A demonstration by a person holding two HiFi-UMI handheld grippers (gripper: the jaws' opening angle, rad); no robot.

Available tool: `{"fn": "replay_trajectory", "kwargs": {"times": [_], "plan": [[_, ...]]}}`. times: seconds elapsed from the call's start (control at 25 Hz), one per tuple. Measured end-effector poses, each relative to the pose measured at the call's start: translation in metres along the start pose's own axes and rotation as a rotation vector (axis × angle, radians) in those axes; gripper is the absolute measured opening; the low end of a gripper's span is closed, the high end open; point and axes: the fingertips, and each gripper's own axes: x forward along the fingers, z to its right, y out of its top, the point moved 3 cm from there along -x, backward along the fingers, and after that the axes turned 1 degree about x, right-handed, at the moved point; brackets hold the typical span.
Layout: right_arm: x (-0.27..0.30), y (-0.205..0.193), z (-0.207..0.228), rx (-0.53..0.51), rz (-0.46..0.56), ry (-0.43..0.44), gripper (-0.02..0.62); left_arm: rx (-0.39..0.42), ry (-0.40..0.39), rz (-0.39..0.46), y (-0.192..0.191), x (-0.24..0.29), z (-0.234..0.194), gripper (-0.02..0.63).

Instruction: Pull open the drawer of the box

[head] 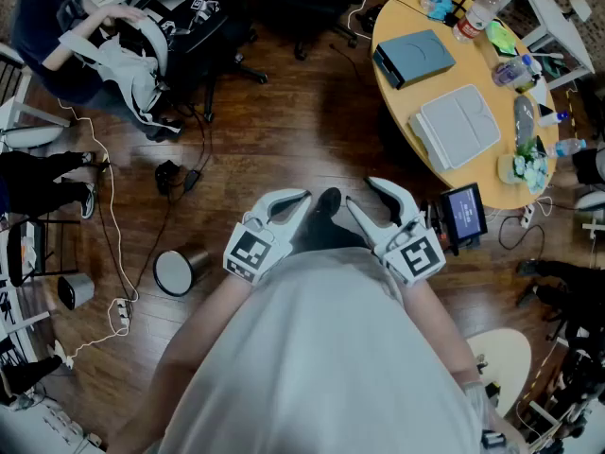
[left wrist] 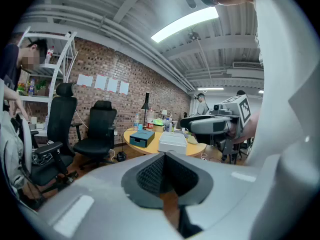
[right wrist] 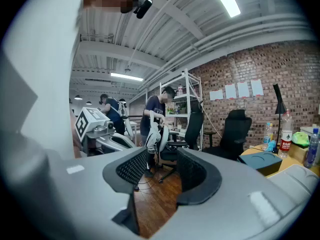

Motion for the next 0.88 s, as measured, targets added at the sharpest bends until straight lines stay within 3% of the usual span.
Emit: {"fn": "replay_trajectory", "kwargs": {"times": [0.4, 0.88], "plan": [[0.038, 0.001, 0.078, -0.017, -0.072, -0.062, 0.172, -0.057, 0.018, -0.050, 0.018, 0.047, -0.072, 0.005], [0.062, -0.002, 0.168, -0.045, -0.104, -0.104, 0.088, -0.074, -0.015, -0.098, 0.033, 0.130, -0.119, 0.005]]}}
